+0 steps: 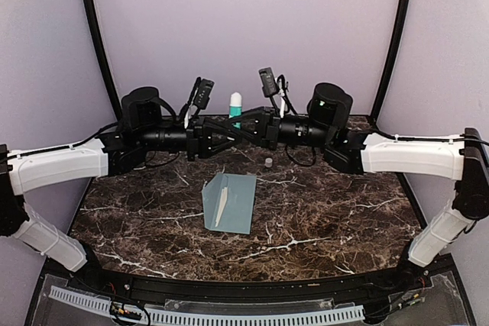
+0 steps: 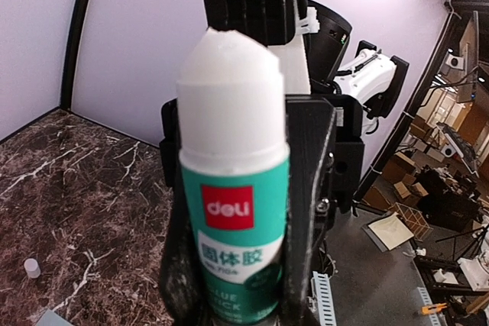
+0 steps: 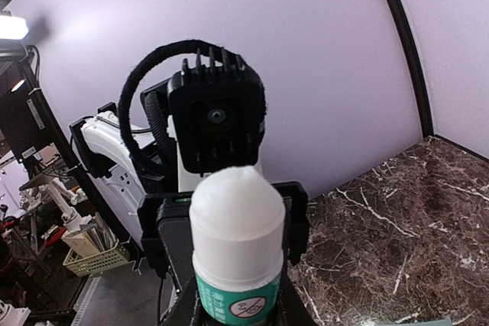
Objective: Place the letter into the envelope and seal it
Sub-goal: Unscrew the solid glue, then adjust the solid glue.
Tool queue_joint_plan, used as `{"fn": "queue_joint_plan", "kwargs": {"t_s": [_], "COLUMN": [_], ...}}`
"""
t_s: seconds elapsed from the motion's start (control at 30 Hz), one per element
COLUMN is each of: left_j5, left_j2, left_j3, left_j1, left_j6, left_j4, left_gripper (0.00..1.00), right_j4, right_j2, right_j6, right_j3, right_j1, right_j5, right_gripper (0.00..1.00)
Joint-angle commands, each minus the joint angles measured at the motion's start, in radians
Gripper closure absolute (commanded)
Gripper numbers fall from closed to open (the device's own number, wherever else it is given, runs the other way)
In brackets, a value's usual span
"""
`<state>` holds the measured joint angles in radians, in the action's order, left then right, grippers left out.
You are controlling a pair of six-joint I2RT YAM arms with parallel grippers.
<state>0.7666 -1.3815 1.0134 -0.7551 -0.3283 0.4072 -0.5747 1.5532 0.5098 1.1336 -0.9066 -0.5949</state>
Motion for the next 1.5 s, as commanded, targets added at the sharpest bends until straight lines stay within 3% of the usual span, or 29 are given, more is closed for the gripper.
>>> {"fn": "queue_joint_plan", "kwargs": {"t_s": [0.0, 0.1, 0.3, 0.33, 0.43, 0.5, 0.63, 0.9, 1.1, 1.47], "left_j5": [-0.242, -0.4, -0.476, -0.478, -0.497, -0.49, -0.445, -0.451, -0.412, -0.331], "left_j2": [0.027, 0.026, 0.006, 0.007, 0.021, 0.04, 0.095, 0.136, 0.049, -0.043], "left_j3": [0.019, 0.032, 0.059, 0.059, 0.069, 0.073, 0.05, 0.077, 0.195, 0.216], "left_j1": [-0.004, -0.017, -0.049, -0.05, -0.05, -0.05, -0.05, -0.033, -0.03, -0.032], "left_j6": [0.089, 0.141, 0.168, 0.158, 0.145, 0.139, 0.123, -0.033, -0.117, -0.138], "left_j4": [-0.099, -0.183, -0.252, -0.254, -0.273, -0.288, -0.287, -0.218, -0.155, -0.153], "left_gripper": [1.0, 1.0, 1.0, 0.95, 0.53, 0.4, 0.29, 0.18, 0.17, 0.17], "right_j4": [0.014, 0.079, 0.164, 0.169, 0.216, 0.242, 0.241, 0.255, 0.217, 0.237], "right_j2": [0.019, 0.036, 0.063, 0.063, 0.044, 0.019, -0.026, -0.066, -0.09, -0.082], "right_j6": [-0.002, -0.016, -0.048, -0.049, -0.081, -0.093, -0.107, -0.158, -0.153, -0.178], "right_j3": [0.055, 0.084, 0.129, 0.128, 0.128, 0.115, 0.076, 0.04, -0.004, 0.022], "right_j1": [-0.009, -0.017, -0.044, -0.044, -0.039, -0.018, 0.029, 0.043, 0.037, 0.012], "right_j5": [0.073, 0.15, 0.274, 0.288, 0.348, 0.375, 0.362, 0.296, 0.214, 0.193], "right_gripper": [1.0, 1.0, 1.0, 1.0, 1.0, 1.0, 1.0, 1.0, 1.0, 1.0]}}
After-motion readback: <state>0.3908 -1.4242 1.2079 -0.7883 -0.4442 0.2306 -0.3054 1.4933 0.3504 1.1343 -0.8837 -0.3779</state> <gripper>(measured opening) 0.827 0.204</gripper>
